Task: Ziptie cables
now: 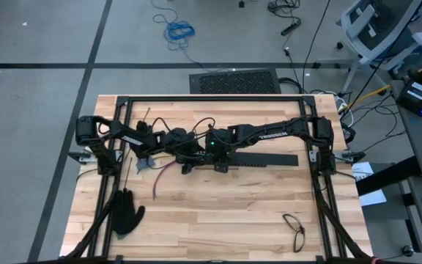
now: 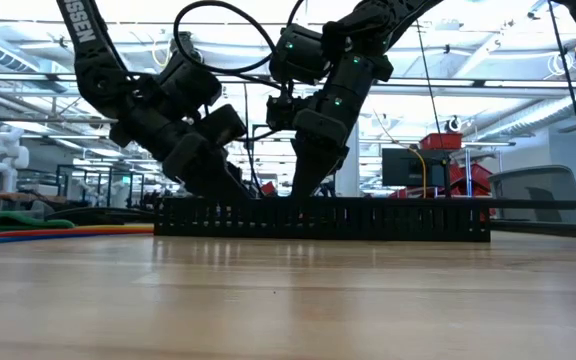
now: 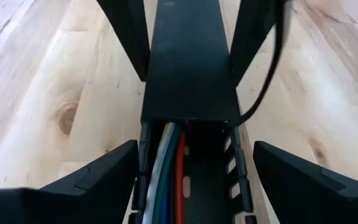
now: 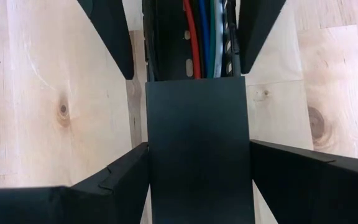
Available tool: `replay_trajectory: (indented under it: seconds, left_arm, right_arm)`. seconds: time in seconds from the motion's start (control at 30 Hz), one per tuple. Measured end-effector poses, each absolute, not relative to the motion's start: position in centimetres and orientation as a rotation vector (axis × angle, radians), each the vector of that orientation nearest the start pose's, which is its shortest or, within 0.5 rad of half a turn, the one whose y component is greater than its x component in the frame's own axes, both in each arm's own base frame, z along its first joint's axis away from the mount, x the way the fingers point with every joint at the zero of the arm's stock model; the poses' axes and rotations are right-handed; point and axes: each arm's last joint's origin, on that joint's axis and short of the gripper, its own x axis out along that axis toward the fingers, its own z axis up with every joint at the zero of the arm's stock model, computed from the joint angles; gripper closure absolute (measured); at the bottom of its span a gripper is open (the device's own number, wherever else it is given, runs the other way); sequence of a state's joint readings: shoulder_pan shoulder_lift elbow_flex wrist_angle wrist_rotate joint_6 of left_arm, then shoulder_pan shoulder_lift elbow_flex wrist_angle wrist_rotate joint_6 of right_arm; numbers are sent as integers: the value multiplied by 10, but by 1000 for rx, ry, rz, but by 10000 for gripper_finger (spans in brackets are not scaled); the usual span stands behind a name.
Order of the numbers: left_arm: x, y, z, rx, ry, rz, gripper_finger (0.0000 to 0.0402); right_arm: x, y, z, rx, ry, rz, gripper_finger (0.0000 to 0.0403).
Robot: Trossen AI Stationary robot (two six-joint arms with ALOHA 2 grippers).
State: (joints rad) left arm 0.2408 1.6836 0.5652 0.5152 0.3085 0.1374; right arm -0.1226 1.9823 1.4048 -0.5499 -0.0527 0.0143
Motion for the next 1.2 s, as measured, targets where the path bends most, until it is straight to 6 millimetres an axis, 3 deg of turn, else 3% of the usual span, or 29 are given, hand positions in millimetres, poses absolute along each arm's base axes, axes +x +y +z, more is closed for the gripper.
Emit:
replay_trajectory:
  seconds: [0.3,0.77,1.2]
  left_arm:
    - [283,61,118,-21,567,-99,93]
    - [283,61,118,-17,566,-100,171]
    - [283,61,118,6,570,-85,176]
  right_arm:
    - [402,-48,175,111,1123,-71,156]
    - [402,-48,175,104,1122,-65,156]
    - [408,-49,175,80,1063,-59,156]
